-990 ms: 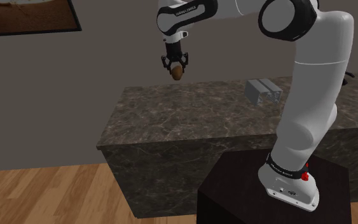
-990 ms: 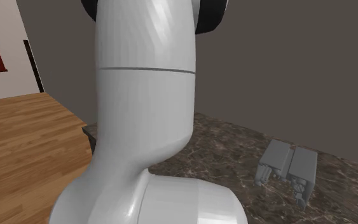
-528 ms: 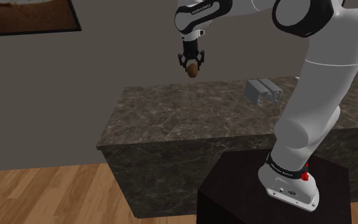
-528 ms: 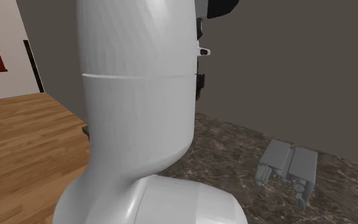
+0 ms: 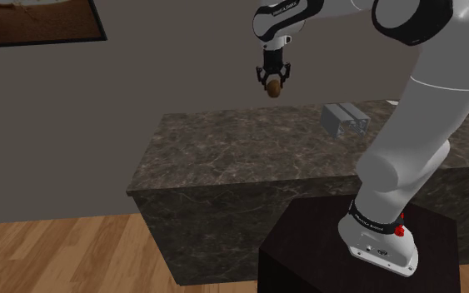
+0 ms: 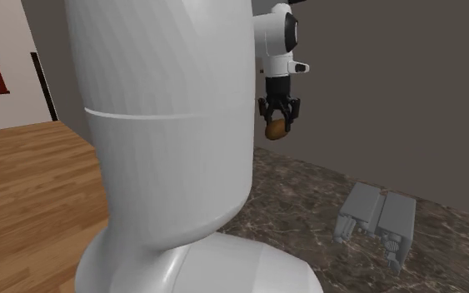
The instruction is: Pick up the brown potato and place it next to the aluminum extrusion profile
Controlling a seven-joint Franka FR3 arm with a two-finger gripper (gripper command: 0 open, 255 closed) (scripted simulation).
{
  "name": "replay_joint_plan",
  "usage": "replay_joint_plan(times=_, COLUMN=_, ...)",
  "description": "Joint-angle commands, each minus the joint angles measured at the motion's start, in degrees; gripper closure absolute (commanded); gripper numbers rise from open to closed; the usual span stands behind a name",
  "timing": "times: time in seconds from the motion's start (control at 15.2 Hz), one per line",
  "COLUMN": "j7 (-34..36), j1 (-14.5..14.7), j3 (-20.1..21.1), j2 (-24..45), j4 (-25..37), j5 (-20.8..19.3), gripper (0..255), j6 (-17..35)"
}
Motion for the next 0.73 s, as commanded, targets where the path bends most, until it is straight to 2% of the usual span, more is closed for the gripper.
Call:
replay_joint_plan(times=0.0, j7=-3.12, j1=-1.54, j3=-1.55, j2=-0.64, j4=-0.97, j5=-0.06, gripper=255, j6=0.62)
replay_joint_plan(times=0.66, j7=-16.61, j1=-8.18, j3=-8.50, j2=-0.94, j4=-1.57, j5=-0.13, gripper=255, j6=2.11)
